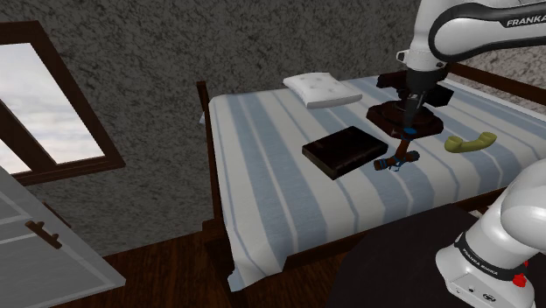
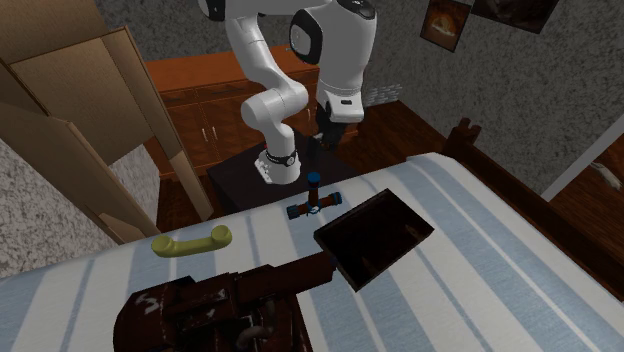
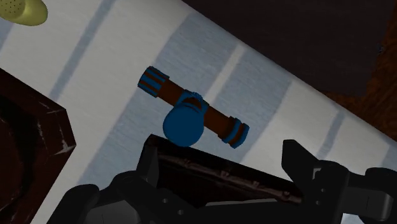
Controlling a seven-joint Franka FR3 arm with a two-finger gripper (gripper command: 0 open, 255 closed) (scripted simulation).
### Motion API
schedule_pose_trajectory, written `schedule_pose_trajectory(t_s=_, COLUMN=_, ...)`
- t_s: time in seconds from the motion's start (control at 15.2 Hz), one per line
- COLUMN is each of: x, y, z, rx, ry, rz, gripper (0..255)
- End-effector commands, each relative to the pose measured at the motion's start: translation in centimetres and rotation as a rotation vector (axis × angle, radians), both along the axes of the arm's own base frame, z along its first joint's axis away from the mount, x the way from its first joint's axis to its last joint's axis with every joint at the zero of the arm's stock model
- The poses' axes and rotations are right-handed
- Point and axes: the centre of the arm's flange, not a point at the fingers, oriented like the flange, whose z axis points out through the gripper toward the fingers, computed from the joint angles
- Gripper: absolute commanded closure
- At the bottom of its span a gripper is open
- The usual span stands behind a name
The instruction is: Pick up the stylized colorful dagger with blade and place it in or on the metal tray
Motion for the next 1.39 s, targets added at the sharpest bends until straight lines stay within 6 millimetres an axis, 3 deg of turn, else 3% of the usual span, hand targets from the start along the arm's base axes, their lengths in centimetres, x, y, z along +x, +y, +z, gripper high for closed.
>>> schedule_pose_trajectory(t_s=0.0, x=1.2, y=-1.5, z=-2.3, rx=0.008, ry=0.016, rz=0.020, gripper=0)
schedule_pose_trajectory(t_s=0.13, x=2.0, y=-2.7, z=-4.2, rx=0.015, ry=0.031, rz=0.036, gripper=0)
schedule_pose_trajectory(t_s=0.59, x=1.6, y=-3.0, z=-7.8, rx=0.015, ry=0.031, rz=0.036, gripper=0)
schedule_pose_trajectory(t_s=1.12, x=1.6, y=-3.0, z=-8.1, rx=0.015, ry=0.031, rz=0.036, gripper=0)
schedule_pose_trajectory(t_s=1.19, x=1.6, y=-3.0, z=-8.1, rx=0.015, ry=0.031, rz=0.036, gripper=255)
schedule_pose_trajectory(t_s=1.32, x=1.6, y=-3.0, z=-8.1, rx=0.015, ry=0.031, rz=0.036, gripper=255)
